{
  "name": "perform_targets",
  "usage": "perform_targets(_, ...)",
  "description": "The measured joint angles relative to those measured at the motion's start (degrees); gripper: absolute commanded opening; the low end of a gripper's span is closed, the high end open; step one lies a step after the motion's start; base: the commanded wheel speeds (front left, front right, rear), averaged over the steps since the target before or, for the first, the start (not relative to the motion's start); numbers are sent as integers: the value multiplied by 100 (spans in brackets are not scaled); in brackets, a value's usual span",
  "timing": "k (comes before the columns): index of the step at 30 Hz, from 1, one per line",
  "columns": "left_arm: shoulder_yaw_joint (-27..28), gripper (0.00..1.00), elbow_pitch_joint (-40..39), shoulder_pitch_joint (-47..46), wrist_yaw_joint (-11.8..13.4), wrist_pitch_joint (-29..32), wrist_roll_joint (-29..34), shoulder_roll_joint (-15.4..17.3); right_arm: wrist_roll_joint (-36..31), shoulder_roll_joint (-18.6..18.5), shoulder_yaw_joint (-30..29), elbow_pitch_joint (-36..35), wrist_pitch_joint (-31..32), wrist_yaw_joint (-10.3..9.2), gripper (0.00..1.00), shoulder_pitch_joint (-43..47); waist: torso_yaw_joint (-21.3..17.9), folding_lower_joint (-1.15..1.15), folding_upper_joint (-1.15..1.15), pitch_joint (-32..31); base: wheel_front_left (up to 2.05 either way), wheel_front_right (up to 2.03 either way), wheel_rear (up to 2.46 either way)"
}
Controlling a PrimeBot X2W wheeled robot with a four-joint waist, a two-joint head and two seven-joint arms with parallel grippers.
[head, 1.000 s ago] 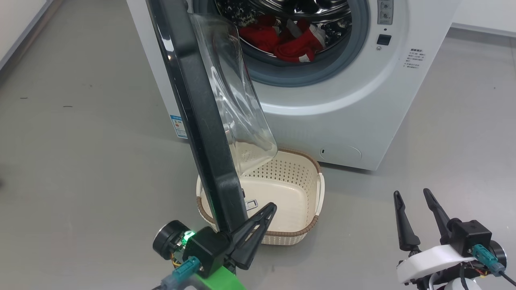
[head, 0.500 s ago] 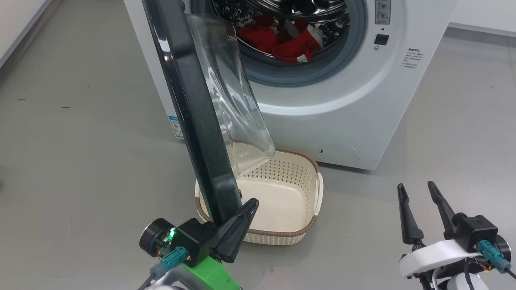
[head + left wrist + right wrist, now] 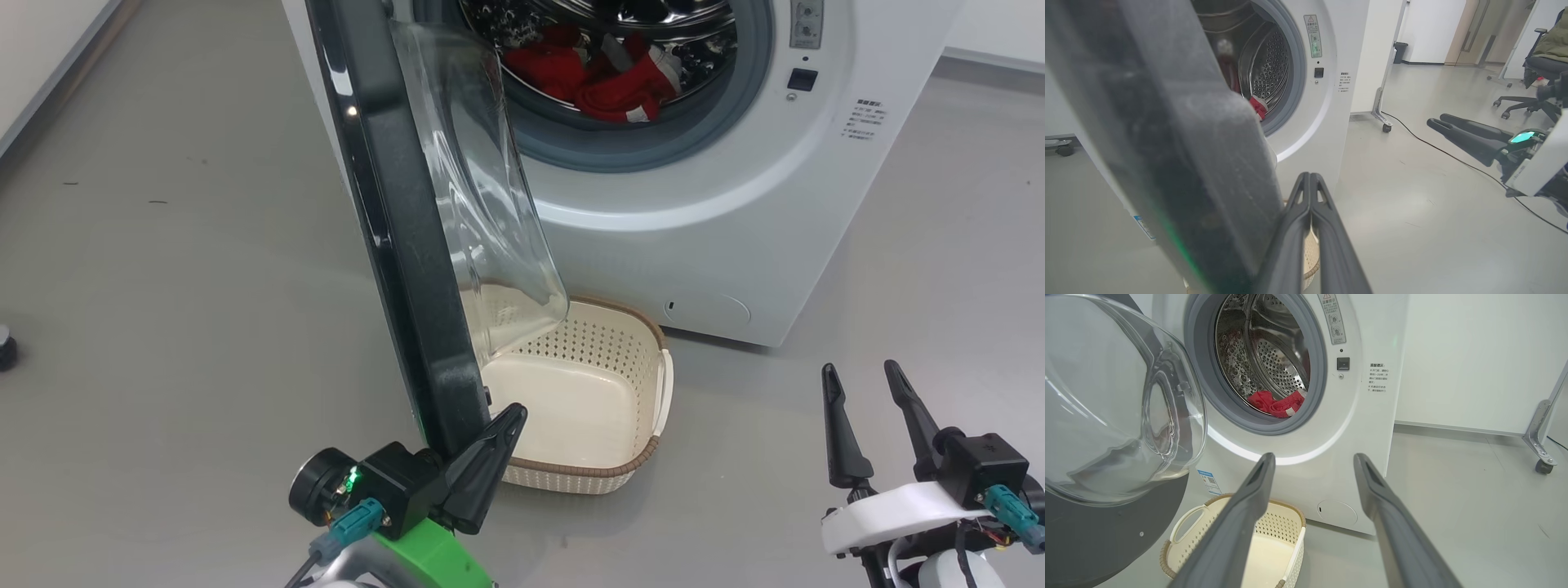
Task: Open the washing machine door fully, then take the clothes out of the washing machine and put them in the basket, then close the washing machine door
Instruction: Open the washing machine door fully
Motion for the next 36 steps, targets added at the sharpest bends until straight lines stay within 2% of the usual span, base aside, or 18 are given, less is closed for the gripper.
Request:
perform_targets(12, 111, 0, 86, 164, 157, -52, -8, -30, -10, 8, -133, -64, 0, 2, 100, -1, 333, 0, 0, 56, 0, 0, 0)
perform_targets(20, 265, 0, 100, 268, 350, -55, -7, 8, -29, 11, -197, -89, 0, 10, 100, -1, 580, 0, 0, 69, 0, 0, 0)
perform_targets(36, 904, 0, 130, 489, 693, -230, -52, 221, -103, 14, -218, -62, 0, 45, 100, 0, 873, 0, 0, 20, 0, 0, 0)
